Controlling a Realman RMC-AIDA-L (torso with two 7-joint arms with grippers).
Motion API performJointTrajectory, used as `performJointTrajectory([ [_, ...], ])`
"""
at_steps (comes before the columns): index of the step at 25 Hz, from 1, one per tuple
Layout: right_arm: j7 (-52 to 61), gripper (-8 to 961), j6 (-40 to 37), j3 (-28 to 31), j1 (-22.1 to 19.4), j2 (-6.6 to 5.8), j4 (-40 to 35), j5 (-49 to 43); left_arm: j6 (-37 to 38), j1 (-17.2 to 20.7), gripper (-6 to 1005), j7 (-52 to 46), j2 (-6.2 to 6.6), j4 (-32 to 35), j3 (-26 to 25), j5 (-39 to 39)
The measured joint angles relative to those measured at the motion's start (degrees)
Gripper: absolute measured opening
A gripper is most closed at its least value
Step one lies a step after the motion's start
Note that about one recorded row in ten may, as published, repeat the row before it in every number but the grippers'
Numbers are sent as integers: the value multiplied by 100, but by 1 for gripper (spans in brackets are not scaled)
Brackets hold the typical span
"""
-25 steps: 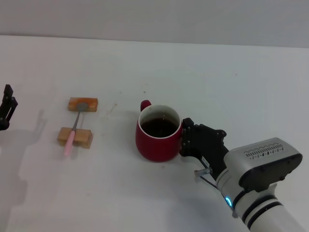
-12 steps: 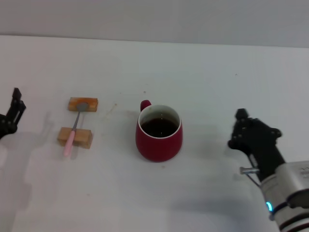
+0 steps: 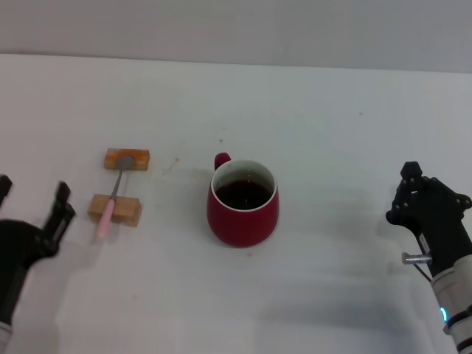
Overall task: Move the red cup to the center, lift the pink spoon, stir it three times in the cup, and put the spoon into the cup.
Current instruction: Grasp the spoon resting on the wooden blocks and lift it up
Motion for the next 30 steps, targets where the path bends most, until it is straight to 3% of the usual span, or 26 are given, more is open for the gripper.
performJointTrajectory([
  [9,578,0,-14,-46,37,-9,-203,-11,-42,43,812,-76,-19,145,949,-22],
  [20,580,0,-29,-72,-1,-16,-219,-18,-835,-271,810,-237,-29,188,959,-39],
  [30,580,0,-37,-71,50,-19,-227,-19,-1121,-380,807,-190,-29,206,906,-103],
])
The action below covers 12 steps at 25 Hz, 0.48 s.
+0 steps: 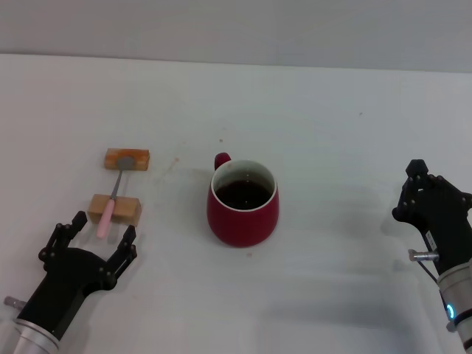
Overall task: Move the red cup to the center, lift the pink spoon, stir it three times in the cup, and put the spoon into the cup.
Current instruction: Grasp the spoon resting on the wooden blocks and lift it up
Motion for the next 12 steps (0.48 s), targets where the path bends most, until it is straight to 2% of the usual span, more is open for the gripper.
performJointTrajectory([
  [12,0,0,14,0,10,-2,-25,0,3,-6,785,27,-6,-17,2,-22],
])
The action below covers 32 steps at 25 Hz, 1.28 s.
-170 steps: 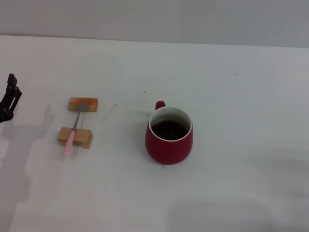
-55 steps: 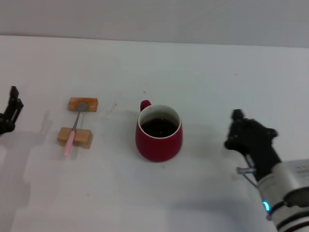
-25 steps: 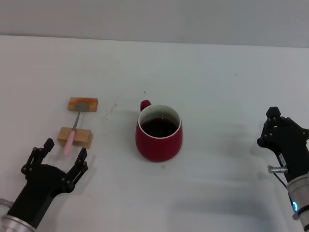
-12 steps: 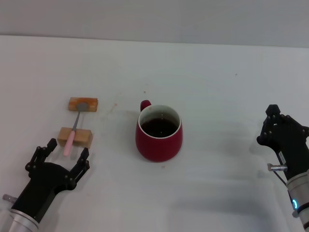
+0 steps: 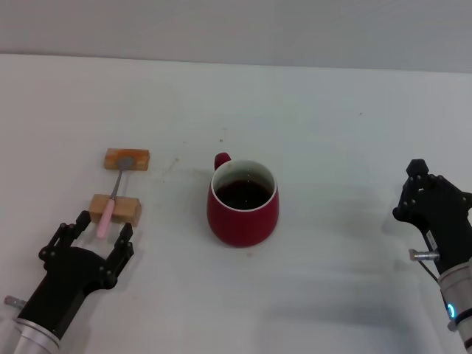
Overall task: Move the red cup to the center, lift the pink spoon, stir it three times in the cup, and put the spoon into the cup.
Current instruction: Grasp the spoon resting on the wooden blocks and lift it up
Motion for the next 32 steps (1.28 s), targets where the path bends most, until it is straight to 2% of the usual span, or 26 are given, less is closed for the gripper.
performJointTrajectory([
  [4,1,-1,27,3,11,-3,-41,1,0,27,703,2,-3,-36,-6,-104],
  [23,9,-1,21,-2,-2,-2,-18,1,23,46,536,4,-3,-39,39,-128],
  [32,9,-1,11,-9,-27,3,-12,-102,26,46,540,2,-2,-36,39,-112],
])
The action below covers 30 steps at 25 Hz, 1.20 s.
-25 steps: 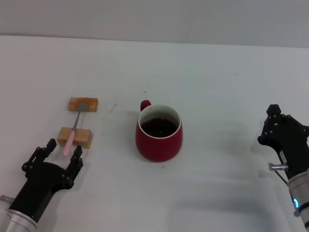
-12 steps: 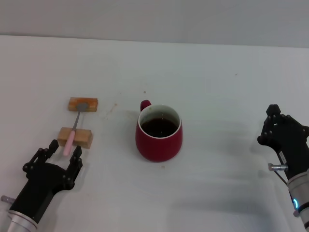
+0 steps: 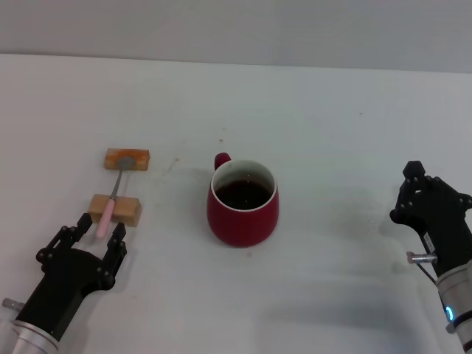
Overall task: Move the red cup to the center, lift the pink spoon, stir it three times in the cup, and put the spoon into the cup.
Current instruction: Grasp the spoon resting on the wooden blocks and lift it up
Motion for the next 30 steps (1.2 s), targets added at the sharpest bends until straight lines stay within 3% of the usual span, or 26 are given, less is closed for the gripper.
performJointTrajectory([
  [8,0,-1,-13,0,-12,0,9,-29,1,0,542,-2,0,30,18,13],
  [26,30,-1,-16,0,-103,0,32,-135,-207,-58,419,158,-11,125,-23,-33],
  [30,32,-1,-16,0,-128,0,36,-187,-132,-60,284,185,-17,74,-26,-35],
])
